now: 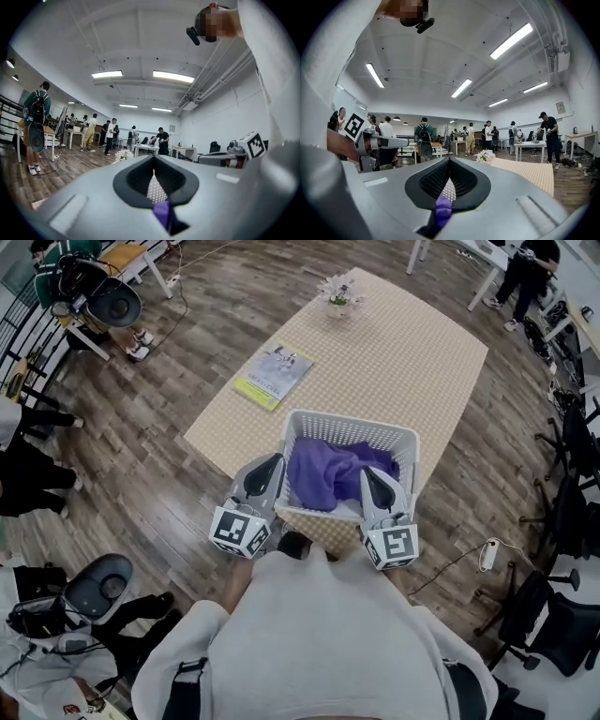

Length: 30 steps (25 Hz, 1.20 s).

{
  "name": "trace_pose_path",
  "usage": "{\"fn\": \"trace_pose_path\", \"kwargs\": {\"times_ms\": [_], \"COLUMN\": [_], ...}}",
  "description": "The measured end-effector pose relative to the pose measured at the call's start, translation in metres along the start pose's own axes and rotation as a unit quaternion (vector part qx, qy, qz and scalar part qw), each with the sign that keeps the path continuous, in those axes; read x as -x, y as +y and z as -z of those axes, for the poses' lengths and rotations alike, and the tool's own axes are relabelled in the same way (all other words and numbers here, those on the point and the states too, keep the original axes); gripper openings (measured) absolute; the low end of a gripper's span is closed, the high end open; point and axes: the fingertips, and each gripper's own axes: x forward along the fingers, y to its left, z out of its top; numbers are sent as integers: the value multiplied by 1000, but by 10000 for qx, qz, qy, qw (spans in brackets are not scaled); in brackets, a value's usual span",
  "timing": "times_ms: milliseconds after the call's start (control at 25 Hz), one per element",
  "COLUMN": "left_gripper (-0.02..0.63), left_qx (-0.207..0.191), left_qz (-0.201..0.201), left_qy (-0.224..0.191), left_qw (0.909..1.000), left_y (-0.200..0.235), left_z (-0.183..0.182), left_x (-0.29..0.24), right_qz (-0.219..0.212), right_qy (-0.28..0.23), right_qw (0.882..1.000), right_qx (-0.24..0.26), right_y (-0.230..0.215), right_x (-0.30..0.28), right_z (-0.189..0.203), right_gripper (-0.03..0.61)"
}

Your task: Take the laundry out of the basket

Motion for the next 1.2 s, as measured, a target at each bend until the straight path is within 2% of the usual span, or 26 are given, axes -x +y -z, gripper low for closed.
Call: {"fn": "trace_pose_path", "kwargs": {"times_ms": [120,360,1040,1120,1200], "left_gripper": [9,9,9,9,9], "left_qx": [-78,85,598,625,634], "left_qz": [75,47,34,62,90], "left_qy": [22,150,861,888,875], "left_qw": [9999,9998,9945,9941,9941], "left_y": [6,25,61,62,63], "left_z": [-1,9,74,77,76], "left_x": [-2,-3,-21,-24,-27], "right_qz": [111,240,344,281,106], "right_qy": [73,306,1109,1241,1486], "right_qw": [9999,9992,9924,9917,9880], "right_qx": [-15,10,-403,-209,409], "right_y": [-1,0,-15,-13,-8], "right_x": [-2,-9,-33,-35,-37], "right_z": [2,6,48,51,54], "right_gripper": [-2,-2,-2,-2,-2]}}
